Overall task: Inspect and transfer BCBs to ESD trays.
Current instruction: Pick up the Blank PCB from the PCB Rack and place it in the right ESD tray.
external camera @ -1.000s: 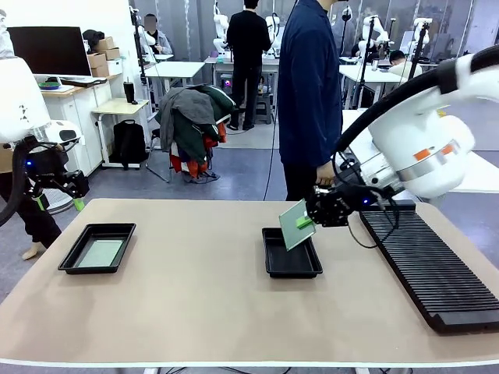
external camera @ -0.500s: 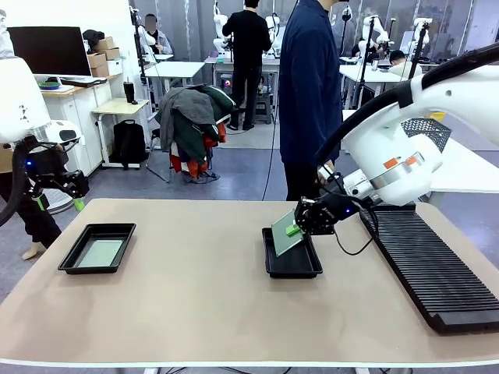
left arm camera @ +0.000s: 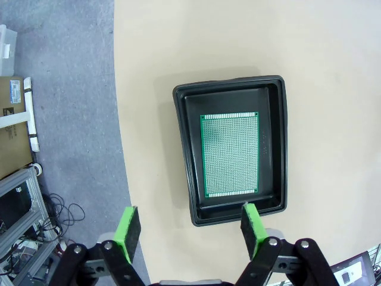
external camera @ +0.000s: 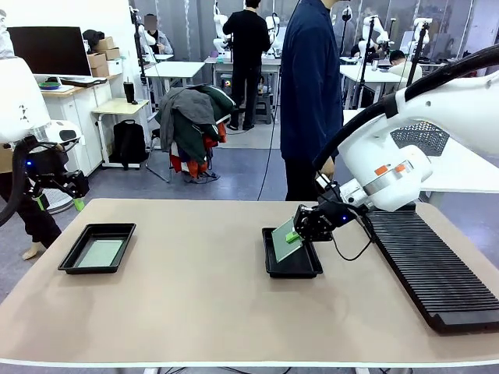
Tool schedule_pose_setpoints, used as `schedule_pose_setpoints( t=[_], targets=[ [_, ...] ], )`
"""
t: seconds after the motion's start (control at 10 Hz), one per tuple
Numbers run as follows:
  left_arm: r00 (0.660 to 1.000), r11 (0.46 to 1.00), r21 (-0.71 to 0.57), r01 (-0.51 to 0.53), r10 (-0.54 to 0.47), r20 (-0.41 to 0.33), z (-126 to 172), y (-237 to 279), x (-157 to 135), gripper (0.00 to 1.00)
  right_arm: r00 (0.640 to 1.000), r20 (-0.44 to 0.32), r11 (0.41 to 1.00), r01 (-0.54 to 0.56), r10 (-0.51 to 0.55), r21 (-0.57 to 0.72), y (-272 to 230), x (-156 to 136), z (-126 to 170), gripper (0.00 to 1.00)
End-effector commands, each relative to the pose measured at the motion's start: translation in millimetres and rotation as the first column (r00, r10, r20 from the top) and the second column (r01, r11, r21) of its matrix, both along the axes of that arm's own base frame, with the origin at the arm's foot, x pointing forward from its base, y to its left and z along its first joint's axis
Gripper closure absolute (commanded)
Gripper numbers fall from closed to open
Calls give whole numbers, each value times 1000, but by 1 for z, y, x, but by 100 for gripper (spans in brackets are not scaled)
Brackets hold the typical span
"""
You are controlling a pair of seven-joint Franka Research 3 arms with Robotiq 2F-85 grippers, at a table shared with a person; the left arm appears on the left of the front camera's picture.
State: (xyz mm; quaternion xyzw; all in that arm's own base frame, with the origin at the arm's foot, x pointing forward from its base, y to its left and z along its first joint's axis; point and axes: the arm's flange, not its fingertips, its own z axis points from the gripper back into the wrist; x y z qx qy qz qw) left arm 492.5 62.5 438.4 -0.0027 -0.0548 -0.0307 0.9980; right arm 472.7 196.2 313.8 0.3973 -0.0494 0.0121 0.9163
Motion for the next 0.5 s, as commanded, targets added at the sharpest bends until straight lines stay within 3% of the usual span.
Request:
schedule_pose_setpoints(
  t=[0.0, 0.4],
  targets=[
    [1000, 1000, -5, -2, 2, 7, -2, 1, -1, 10, 1000, 31, 1000, 7, -8, 21, 4, 14, -16, 97],
    [1000, 1000, -5, -2, 2, 7, -2, 1, -1, 10, 1000, 17, 1000, 15, -15, -1, 7, 20, -27, 97]
  ],
)
